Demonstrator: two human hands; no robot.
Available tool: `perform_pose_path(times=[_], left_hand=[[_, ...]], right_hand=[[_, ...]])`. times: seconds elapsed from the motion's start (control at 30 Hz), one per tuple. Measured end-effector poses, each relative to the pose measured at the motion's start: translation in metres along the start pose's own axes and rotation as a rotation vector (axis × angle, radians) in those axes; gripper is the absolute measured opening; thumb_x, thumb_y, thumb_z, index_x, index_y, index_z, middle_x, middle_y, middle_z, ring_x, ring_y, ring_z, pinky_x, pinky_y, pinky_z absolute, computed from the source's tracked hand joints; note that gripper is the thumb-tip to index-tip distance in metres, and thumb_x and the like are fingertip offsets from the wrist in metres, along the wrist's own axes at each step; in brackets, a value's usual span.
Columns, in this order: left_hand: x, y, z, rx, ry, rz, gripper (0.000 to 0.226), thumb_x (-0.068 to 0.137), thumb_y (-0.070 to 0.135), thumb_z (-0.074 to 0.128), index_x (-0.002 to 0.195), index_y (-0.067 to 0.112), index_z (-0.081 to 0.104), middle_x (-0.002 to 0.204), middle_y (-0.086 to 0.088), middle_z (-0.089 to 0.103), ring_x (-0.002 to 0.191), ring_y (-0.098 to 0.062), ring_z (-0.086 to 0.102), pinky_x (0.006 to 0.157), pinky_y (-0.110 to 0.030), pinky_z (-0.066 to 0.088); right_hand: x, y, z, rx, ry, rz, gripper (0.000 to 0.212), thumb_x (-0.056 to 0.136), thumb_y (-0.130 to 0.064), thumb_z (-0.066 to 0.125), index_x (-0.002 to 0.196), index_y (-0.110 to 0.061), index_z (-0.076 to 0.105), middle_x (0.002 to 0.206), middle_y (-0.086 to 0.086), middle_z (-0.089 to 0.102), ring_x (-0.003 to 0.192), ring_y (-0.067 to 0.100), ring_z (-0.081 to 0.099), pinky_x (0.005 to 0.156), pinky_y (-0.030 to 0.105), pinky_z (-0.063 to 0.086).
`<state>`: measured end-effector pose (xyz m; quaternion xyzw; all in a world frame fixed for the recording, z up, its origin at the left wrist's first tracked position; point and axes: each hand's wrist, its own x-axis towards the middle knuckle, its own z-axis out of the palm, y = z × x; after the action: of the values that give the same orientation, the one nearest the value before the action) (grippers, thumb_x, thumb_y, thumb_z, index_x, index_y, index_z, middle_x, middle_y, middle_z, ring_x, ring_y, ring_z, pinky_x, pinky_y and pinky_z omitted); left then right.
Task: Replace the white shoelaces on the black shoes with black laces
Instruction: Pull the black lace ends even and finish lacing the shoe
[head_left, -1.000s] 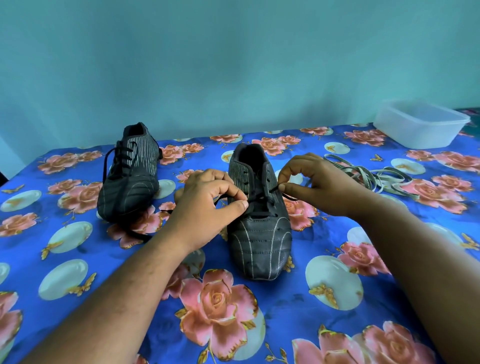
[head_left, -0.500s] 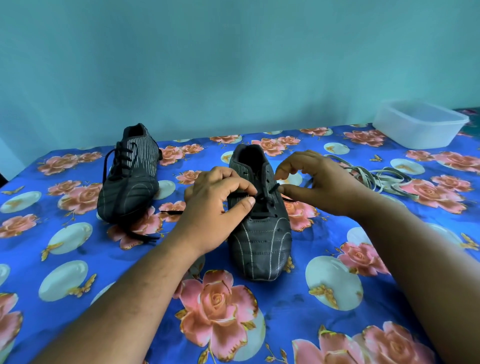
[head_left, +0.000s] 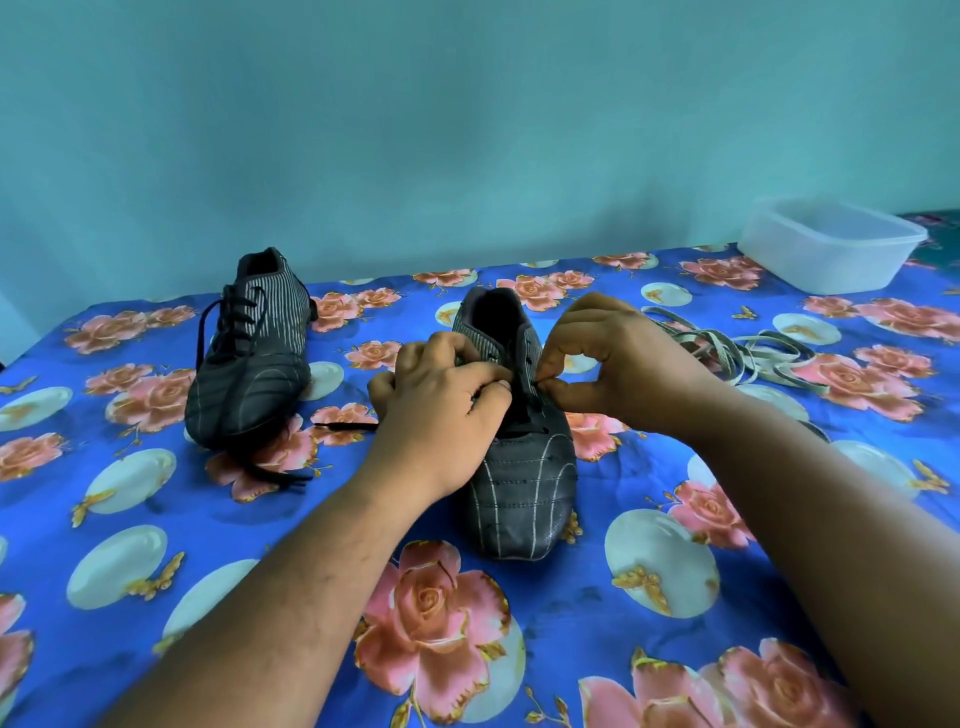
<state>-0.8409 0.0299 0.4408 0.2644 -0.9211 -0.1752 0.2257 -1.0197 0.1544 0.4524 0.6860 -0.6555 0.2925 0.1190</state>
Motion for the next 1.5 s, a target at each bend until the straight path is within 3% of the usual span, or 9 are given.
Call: perform_pose_path(times=[0.17,0.3,0.5,0.6,0.7,0.8,0.87,1.07,1.5], left_hand=[[0.002,0.005,0.000,-0.075,-0.096,-0.106,0.024,0.101,0.048,0.050,0.087,0.039,0.068,0.113,0.015,0.043,0.123,-0.016,0.029,0.089,-0.034,0.015],[0.003,0.005,0.004,-0.127,-0.102,-0.147,0.038,0.102,0.050,0.048,0.081,0.024,0.065,0.118,0.015,0.046,0.124,-0.017,0.029,0.090,-0.034,0.015],[0.003,0.002,0.010,-0.376,-0.128,-0.218,0.033,0.083,0.062,0.057,0.071,0.033,0.067,0.108,0.016,0.048,0.121,-0.019,0.036,0.110,-0.049,0.029],[0.003,0.001,0.012,-0.487,-0.121,-0.226,0.016,0.069,0.060,0.055,0.073,0.052,0.068,0.106,0.021,0.046,0.123,-0.020,0.044,0.111,-0.052,0.033],[0.002,0.000,0.014,-0.523,-0.126,-0.221,0.016,0.062,0.064,0.055,0.070,0.058,0.067,0.108,0.023,0.046,0.125,-0.020,0.046,0.112,-0.052,0.034],[0.002,0.000,0.015,-0.543,-0.097,-0.224,0.031,0.052,0.070,0.049,0.074,0.057,0.068,0.108,0.023,0.047,0.125,-0.019,0.046,0.111,-0.052,0.035],[0.002,0.001,0.016,-0.554,-0.075,-0.232,0.034,0.051,0.069,0.048,0.075,0.056,0.068,0.108,0.022,0.048,0.124,-0.019,0.047,0.110,-0.051,0.036],[0.003,0.002,0.018,-0.550,-0.059,-0.222,0.033,0.050,0.067,0.048,0.076,0.059,0.067,0.108,0.020,0.049,0.124,-0.020,0.047,0.111,-0.052,0.035],[0.004,-0.005,0.022,-0.547,-0.031,-0.181,0.030,0.057,0.077,0.047,0.071,0.059,0.067,0.104,0.018,0.049,0.122,-0.024,0.048,0.109,-0.054,0.036]], right_hand=[[-0.001,-0.003,-0.003,0.110,-0.050,0.090,0.015,0.084,-0.020,0.078,0.089,-0.031,0.068,0.093,-0.016,0.068,0.099,0.014,0.059,0.089,0.035,0.048],[-0.005,0.000,-0.008,0.135,-0.165,0.233,0.014,0.089,-0.036,0.075,0.097,-0.039,0.064,0.089,-0.018,0.068,0.098,0.001,0.052,0.075,0.013,0.035],[-0.003,-0.007,-0.010,0.099,-0.194,0.266,0.006,0.089,-0.034,0.073,0.088,-0.033,0.067,0.084,-0.013,0.067,0.095,0.004,0.054,0.078,0.023,0.043],[-0.002,-0.014,-0.014,0.183,-0.160,0.333,0.009,0.089,-0.026,0.073,0.088,-0.032,0.067,0.083,-0.012,0.071,0.075,0.003,0.061,0.068,0.019,0.044],[0.001,-0.020,-0.018,0.309,-0.181,0.494,0.009,0.092,-0.033,0.070,0.086,-0.027,0.067,0.072,-0.003,0.072,0.054,0.009,0.054,0.064,0.034,0.049],[0.004,-0.022,-0.015,0.382,-0.227,0.686,0.057,0.092,-0.065,0.057,0.073,-0.012,0.065,0.062,0.008,0.065,0.055,0.016,0.050,0.065,0.037,0.045],[0.005,-0.024,-0.011,0.422,-0.274,0.766,0.065,0.089,-0.072,0.054,0.068,-0.012,0.068,0.059,0.007,0.061,0.055,0.017,0.048,0.066,0.037,0.042],[0.008,-0.028,-0.009,0.607,-0.208,0.842,0.032,0.085,-0.046,0.075,0.070,-0.018,0.074,0.061,0.003,0.062,0.065,0.016,0.050,0.065,0.032,0.039],[0.006,-0.030,-0.009,0.617,-0.227,0.870,0.022,0.084,-0.023,0.072,0.074,-0.003,0.069,0.069,0.005,0.063,0.072,0.023,0.041,0.063,0.036,0.036]])
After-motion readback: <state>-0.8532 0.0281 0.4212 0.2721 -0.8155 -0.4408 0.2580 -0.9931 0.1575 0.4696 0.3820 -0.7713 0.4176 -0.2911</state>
